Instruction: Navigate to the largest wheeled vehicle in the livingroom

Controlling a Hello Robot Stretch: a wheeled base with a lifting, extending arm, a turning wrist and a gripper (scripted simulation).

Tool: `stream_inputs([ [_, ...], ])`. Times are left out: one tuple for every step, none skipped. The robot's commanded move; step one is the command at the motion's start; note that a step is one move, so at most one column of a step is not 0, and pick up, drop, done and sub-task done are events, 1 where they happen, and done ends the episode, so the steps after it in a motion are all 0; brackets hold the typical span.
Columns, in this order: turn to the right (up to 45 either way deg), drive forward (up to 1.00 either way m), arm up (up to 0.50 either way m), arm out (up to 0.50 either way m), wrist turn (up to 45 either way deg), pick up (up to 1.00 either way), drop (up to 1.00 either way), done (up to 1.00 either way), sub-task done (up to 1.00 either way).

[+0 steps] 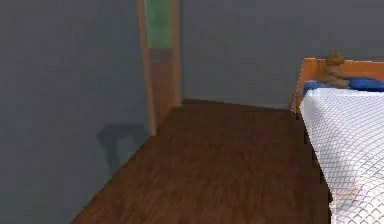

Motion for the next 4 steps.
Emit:
stream_inputs([
  [0.0,1.00,0.00,0.00,0.0,0.00,0.00,0.00,0.00],
  [0.0,1.00,0.00,0.00,0.0,0.00,0.00,0.00,0.00],
  [0.0,0.65,0.00,0.00,0.0,0.00,0.00,0.00,0.00],
  [-45.0,0.00,0.00,0.00,0.0,0.00,0.00,0.00,0.00],
])
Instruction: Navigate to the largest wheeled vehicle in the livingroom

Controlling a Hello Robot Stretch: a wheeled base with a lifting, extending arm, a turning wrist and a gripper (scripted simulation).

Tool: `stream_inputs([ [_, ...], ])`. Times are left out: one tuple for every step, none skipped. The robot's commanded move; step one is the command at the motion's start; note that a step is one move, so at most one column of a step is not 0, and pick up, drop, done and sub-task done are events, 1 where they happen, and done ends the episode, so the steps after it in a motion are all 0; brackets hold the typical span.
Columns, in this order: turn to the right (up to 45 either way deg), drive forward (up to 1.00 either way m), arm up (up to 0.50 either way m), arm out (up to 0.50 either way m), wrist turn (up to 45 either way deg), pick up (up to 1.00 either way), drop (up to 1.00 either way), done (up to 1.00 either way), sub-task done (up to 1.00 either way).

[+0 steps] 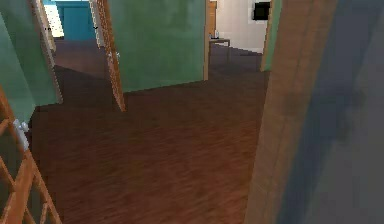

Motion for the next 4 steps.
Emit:
stream_inputs([
  [-21.0,0.00,0.00,0.00,0.0,0.00,0.00,0.00,0.00],
  [0.0,0.25,0.00,0.00,0.0,0.00,0.00,0.00,0.00],
  [-6.0,0.00,0.00,0.00,0.0,0.00,0.00,0.00,0.00],
  [0.0,1.00,0.00,0.00,0.0,0.00,0.00,0.00,0.00],
])
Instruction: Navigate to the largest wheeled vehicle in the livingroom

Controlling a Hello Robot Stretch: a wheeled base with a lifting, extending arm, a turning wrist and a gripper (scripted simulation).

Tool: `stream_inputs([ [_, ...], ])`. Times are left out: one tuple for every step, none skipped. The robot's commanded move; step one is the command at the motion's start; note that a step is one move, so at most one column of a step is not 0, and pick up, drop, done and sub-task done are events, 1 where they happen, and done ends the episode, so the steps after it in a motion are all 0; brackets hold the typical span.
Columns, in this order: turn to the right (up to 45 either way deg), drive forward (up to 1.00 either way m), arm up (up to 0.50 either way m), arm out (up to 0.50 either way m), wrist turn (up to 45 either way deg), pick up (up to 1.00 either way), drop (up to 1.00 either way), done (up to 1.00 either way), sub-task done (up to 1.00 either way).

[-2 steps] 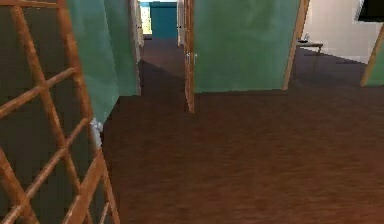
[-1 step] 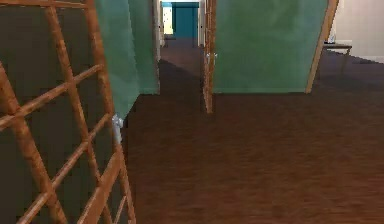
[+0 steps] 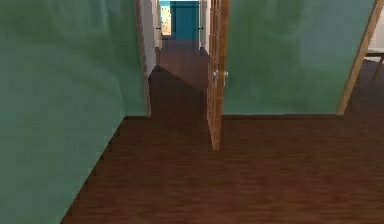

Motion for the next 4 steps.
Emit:
stream_inputs([
  [-9.0,0.00,0.00,0.00,0.0,0.00,0.00,0.00,0.00],
  [0.0,0.15,0.00,0.00,0.0,0.00,0.00,0.00,0.00],
  [3.0,0.00,0.00,0.00,0.0,0.00,0.00,0.00,0.00],
  [0.0,1.00,0.00,0.00,0.0,0.00,0.00,0.00,0.00],
])
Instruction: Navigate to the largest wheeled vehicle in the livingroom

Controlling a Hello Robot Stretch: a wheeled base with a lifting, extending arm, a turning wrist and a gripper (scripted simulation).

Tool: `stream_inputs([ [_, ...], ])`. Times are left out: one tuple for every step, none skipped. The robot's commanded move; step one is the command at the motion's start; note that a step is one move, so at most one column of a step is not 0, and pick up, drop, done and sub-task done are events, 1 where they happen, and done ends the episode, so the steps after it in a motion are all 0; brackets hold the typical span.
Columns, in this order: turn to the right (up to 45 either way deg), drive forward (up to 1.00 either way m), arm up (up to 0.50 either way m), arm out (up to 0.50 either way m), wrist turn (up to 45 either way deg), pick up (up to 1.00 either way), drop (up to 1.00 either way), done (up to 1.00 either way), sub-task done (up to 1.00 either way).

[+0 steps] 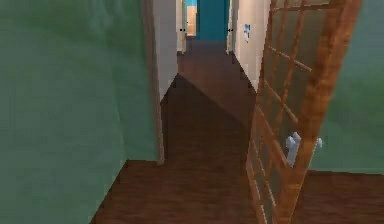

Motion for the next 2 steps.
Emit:
stream_inputs([
  [0.0,1.00,0.00,0.00,0.0,0.00,0.00,0.00,0.00],
  [3.0,0.00,0.00,0.00,0.0,0.00,0.00,0.00,0.00],
])
